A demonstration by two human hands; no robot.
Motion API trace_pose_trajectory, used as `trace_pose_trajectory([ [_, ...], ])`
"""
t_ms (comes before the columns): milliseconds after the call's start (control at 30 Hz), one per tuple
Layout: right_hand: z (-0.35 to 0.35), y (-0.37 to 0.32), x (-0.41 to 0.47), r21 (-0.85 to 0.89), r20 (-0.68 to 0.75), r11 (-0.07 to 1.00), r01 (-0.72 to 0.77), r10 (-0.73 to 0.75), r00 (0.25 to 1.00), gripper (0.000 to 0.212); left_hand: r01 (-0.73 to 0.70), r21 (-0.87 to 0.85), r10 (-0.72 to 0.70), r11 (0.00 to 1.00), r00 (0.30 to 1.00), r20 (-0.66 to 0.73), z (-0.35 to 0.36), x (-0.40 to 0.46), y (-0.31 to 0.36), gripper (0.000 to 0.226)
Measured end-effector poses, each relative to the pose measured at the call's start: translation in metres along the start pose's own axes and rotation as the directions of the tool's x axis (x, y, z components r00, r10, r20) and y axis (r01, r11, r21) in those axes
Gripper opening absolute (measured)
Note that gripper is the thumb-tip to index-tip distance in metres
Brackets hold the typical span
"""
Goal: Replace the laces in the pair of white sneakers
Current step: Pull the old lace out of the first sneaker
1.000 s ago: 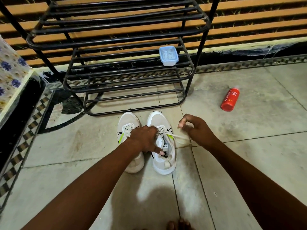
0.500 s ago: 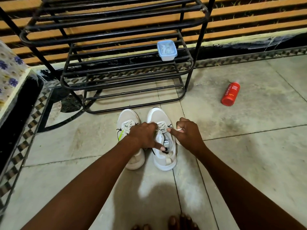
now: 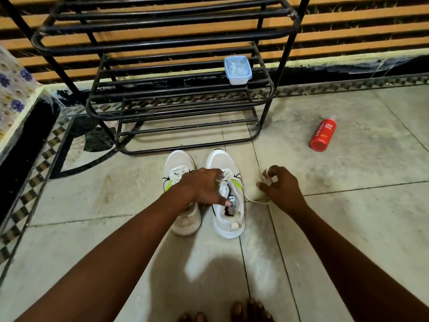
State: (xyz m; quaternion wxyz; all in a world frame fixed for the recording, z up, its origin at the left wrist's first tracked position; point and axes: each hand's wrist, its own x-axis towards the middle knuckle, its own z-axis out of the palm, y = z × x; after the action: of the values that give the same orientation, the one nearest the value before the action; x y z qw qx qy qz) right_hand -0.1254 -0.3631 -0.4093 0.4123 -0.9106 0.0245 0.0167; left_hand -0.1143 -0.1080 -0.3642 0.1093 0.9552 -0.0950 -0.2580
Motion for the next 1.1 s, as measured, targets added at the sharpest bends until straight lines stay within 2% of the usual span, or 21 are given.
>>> trace_pose_trajectory([
  [100, 0.017, 0.006, -0.014, -0.003, -0.055, 1.000, 0.017, -0.017, 0.998, 0.053, -0.019, -0.155, -0.003, 0.988, 0.990, -0.140, 0.004, 0.002, -0.002, 0.083],
  [200, 0.027, 0.004, -0.020, -0.035, -0.059, 0.998, 0.049, -0.051, 0.997, 0.046, -0.112, -0.138, 0.075, 0.984, 0.965, -0.252, 0.007, 0.007, 0.001, 0.033],
  [233, 0.029, 0.005, -0.019, -0.063, -0.046, 0.997, 0.048, -0.051, 0.998, 0.044, -0.132, -0.142, 0.091, 0.981, 0.960, -0.266, 0.008, 0.007, 0.002, 0.024],
  [367, 0.027, 0.005, -0.013, -0.171, -0.003, 0.984, -0.043, 0.043, 0.999, 0.043, -0.124, -0.046, 0.105, 0.991, 0.949, -0.297, 0.013, 0.012, 0.007, 0.022],
  [433, 0.023, 0.004, -0.014, -0.193, -0.023, 0.981, -0.032, 0.028, 0.999, 0.037, -0.115, 0.041, 0.122, 0.993, 0.944, -0.306, 0.016, 0.015, 0.009, 0.021],
  [533, 0.021, 0.000, -0.020, -0.187, -0.073, 0.980, 0.070, -0.085, 0.994, 0.028, -0.112, 0.162, 0.161, 0.980, 0.930, -0.331, 0.019, 0.018, 0.014, 0.019],
  [633, 0.027, -0.011, -0.032, -0.043, -0.065, 0.967, 0.252, -0.254, 0.965, 0.024, -0.114, 0.292, 0.207, 0.950, 0.927, -0.311, 0.020, 0.021, 0.017, 0.025],
  [733, 0.046, -0.017, -0.047, -0.131, -0.076, 0.933, 0.336, -0.347, 0.935, 0.024, -0.131, 0.386, 0.244, 0.913, 0.934, -0.261, 0.019, 0.024, 0.018, 0.033],
  [967, 0.057, -0.011, -0.041, -0.106, 0.071, 0.904, 0.413, -0.408, 0.910, 0.042, -0.190, 0.245, 0.250, 0.951, 0.938, -0.241, 0.014, 0.025, 0.016, 0.024],
  [1100, 0.059, -0.017, -0.049, -0.058, 0.096, 0.920, 0.387, -0.381, 0.920, 0.050, -0.104, 0.002, 0.097, 0.995, 0.924, -0.370, 0.011, 0.018, 0.017, 0.011],
])
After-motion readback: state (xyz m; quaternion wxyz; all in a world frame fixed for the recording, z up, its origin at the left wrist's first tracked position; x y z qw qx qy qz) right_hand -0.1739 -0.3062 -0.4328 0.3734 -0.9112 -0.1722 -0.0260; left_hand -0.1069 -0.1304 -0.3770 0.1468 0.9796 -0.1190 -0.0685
